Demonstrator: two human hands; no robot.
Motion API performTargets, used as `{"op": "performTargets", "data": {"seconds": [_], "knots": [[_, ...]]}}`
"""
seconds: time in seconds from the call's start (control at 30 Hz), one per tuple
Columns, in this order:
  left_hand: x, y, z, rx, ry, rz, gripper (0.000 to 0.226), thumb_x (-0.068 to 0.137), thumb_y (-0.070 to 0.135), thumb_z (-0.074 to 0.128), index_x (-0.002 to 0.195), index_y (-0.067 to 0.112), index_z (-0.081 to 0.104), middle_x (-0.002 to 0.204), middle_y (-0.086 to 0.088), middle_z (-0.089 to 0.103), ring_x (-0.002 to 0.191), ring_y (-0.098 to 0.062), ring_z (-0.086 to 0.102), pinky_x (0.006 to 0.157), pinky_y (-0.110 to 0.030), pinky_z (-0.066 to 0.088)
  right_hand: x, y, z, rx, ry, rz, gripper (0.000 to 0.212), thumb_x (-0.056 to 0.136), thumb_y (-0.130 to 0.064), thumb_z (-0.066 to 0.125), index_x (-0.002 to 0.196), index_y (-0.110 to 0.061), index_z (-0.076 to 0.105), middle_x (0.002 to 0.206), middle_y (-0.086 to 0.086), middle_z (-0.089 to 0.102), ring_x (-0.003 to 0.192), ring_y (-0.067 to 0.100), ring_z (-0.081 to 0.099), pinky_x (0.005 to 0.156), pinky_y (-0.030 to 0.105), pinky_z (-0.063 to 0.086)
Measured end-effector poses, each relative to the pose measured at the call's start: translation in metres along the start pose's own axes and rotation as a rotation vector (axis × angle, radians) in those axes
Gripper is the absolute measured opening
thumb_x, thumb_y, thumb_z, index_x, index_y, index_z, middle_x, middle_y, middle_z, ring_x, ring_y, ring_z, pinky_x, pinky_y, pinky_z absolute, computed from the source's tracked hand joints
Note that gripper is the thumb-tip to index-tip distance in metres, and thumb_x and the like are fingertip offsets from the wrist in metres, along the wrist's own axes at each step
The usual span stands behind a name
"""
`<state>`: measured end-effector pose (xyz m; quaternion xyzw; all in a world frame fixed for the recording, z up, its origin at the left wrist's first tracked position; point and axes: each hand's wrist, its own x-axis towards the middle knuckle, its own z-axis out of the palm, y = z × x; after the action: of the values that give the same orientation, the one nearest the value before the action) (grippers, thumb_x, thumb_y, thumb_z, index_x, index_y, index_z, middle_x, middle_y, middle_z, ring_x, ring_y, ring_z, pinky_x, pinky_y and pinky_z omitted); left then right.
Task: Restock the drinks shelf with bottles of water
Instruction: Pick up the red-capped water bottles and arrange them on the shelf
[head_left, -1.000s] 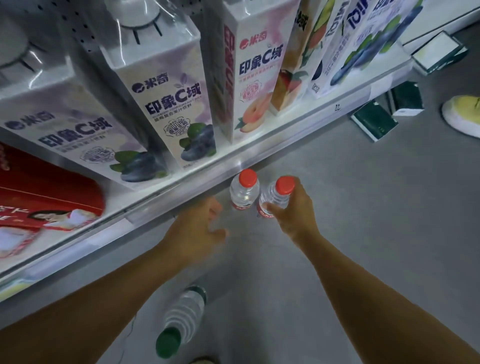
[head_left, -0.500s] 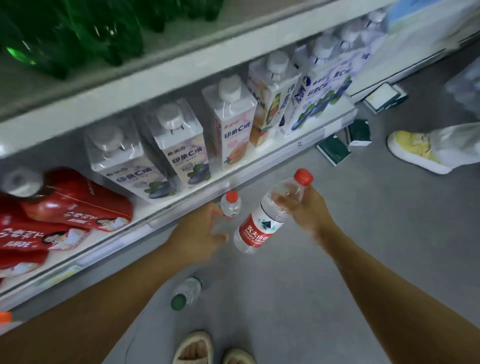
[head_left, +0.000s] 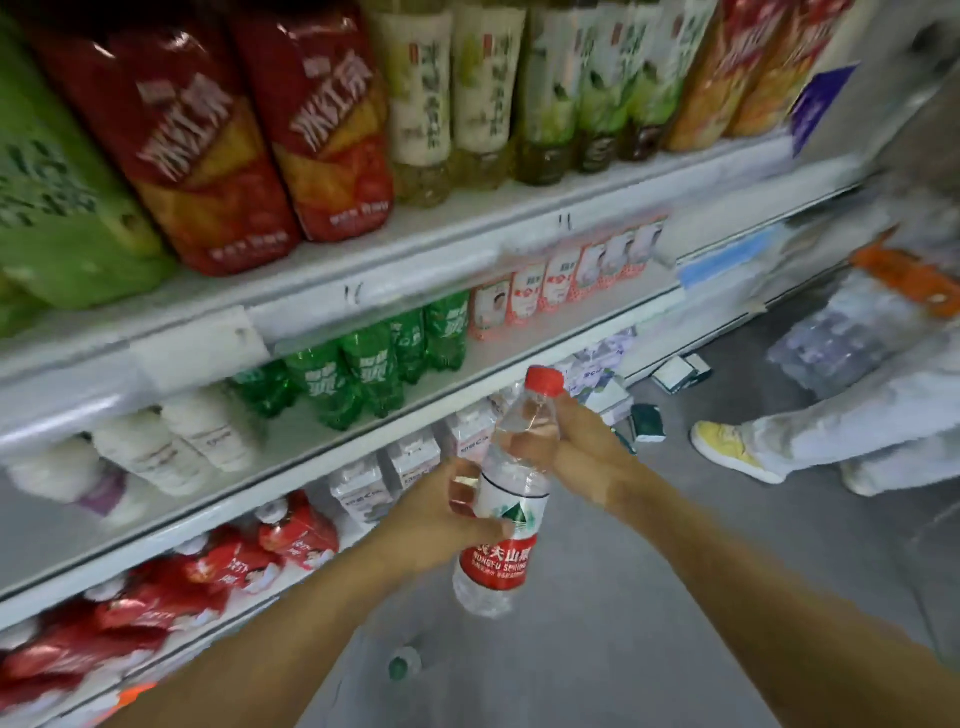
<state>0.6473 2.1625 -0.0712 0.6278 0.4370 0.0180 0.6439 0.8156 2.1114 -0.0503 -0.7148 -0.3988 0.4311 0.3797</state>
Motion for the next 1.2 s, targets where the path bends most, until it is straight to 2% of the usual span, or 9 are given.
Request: {"op": "performTargets", "data": {"seconds": [0.1, 0.23, 0.4, 0.57, 0.77, 0.9, 0.97, 1.1, 1.2], "knots": [[-0.04, 0.043, -0.011, -0.066, 0.041, 0.078, 0.048, 0.069, 0.01, 0.081, 0.101, 0.028, 0.05, 0.104, 0.004, 0.064, 0.096, -0.01, 0.062, 0.081, -0.027, 0.052, -0.022, -0.068, -0.01, -0.069, -0.019, -0.09, 0.025, 0.083, -0.026, 0.069, 0.102, -0.03, 0.052, 0.105, -0.002, 0.061, 0.093, 0.012, 0.06, 0.071, 0.018, 0.046], [-0.093, 0.093, -0.029, -0.092, 0.167, 0.169, 0.058, 0.065, 0.017, 0.085, 0.11, 0.022, 0.049, 0.106, 0.001, 0.064, 0.093, -0.01, 0.062, 0.075, -0.024, 0.05, -0.05, -0.151, -0.014, -0.147, -0.027, -0.207, 0.037, 0.082, -0.027, 0.069, 0.113, -0.02, 0.05, 0.104, -0.002, 0.058, 0.096, 0.019, 0.06, 0.086, 0.036, 0.05], [-0.158, 0.141, -0.056, -0.114, 0.254, 0.244, 0.055, 0.066, 0.018, 0.084, 0.111, 0.022, 0.052, 0.108, -0.002, 0.066, 0.097, -0.018, 0.065, 0.087, -0.04, 0.054, -0.087, -0.234, -0.014, -0.249, -0.024, -0.356, 0.018, 0.079, -0.036, 0.07, 0.091, -0.03, 0.057, 0.102, -0.008, 0.06, 0.097, 0.014, 0.057, 0.077, 0.027, 0.044], [-0.222, 0.177, -0.083, -0.182, 0.348, 0.328, 0.045, 0.074, 0.013, 0.078, 0.108, 0.028, 0.053, 0.107, -0.004, 0.067, 0.098, -0.021, 0.066, 0.088, -0.042, 0.053, -0.12, -0.308, -0.007, -0.311, 0.004, -0.491, 0.055, 0.074, -0.054, 0.07, 0.113, -0.022, 0.048, 0.105, -0.014, 0.058, 0.095, 0.008, 0.057, 0.07, 0.023, 0.043], [-0.291, 0.212, -0.117, -0.183, 0.53, 0.433, 0.045, 0.073, 0.012, 0.078, 0.11, 0.021, 0.054, 0.104, 0.0, 0.069, 0.095, -0.018, 0.066, 0.089, -0.042, 0.053, -0.157, -0.386, 0.013, -0.315, -0.068, -0.661, 0.024, 0.079, -0.047, 0.067, 0.093, -0.033, 0.054, 0.101, -0.011, 0.062, 0.091, 0.006, 0.06, 0.083, 0.034, 0.052], [-0.331, 0.231, -0.138, -0.185, 0.615, 0.509, 0.042, 0.077, 0.014, 0.076, 0.11, 0.024, 0.053, 0.106, 0.003, 0.067, 0.094, -0.014, 0.065, 0.084, -0.035, 0.054, -0.175, -0.43, 0.025, -0.325, -0.068, -0.721, 0.046, 0.08, -0.054, 0.064, 0.115, -0.03, 0.049, 0.108, -0.016, 0.057, 0.095, 0.0, 0.056, 0.073, 0.022, 0.046], [-0.352, 0.239, -0.153, -0.194, 0.661, 0.539, 0.041, 0.078, 0.019, 0.075, 0.11, 0.027, 0.052, 0.109, 0.002, 0.066, 0.096, -0.016, 0.066, 0.085, -0.037, 0.054, -0.182, -0.452, 0.034, -0.326, -0.045, -0.761, 0.052, 0.081, -0.059, 0.06, 0.121, -0.028, 0.049, 0.112, -0.013, 0.059, 0.1, 0.006, 0.057, 0.082, 0.029, 0.049], [-0.394, 0.253, -0.191, -0.199, 0.76, 0.591, 0.038, 0.08, 0.023, 0.073, 0.11, 0.025, 0.05, 0.111, 0.0, 0.064, 0.097, -0.019, 0.064, 0.084, -0.037, 0.054, -0.197, -0.497, 0.058, -0.238, -0.05, -0.841, 0.038, 0.089, -0.053, 0.048, 0.119, -0.029, 0.051, 0.111, -0.014, 0.059, 0.105, 0.006, 0.056, 0.095, 0.037, 0.048], [-0.423, 0.26, -0.222, -0.217, 0.8, 0.633, 0.032, 0.081, 0.02, 0.072, 0.104, 0.026, 0.05, 0.104, 0.001, 0.065, 0.092, -0.016, 0.064, 0.079, -0.034, 0.054, -0.205, -0.526, 0.081, -0.19, -0.024, -0.896, 0.034, 0.094, -0.046, 0.045, 0.121, -0.027, 0.049, 0.114, -0.011, 0.056, 0.103, 0.002, 0.053, 0.083, 0.022, 0.046]]}}
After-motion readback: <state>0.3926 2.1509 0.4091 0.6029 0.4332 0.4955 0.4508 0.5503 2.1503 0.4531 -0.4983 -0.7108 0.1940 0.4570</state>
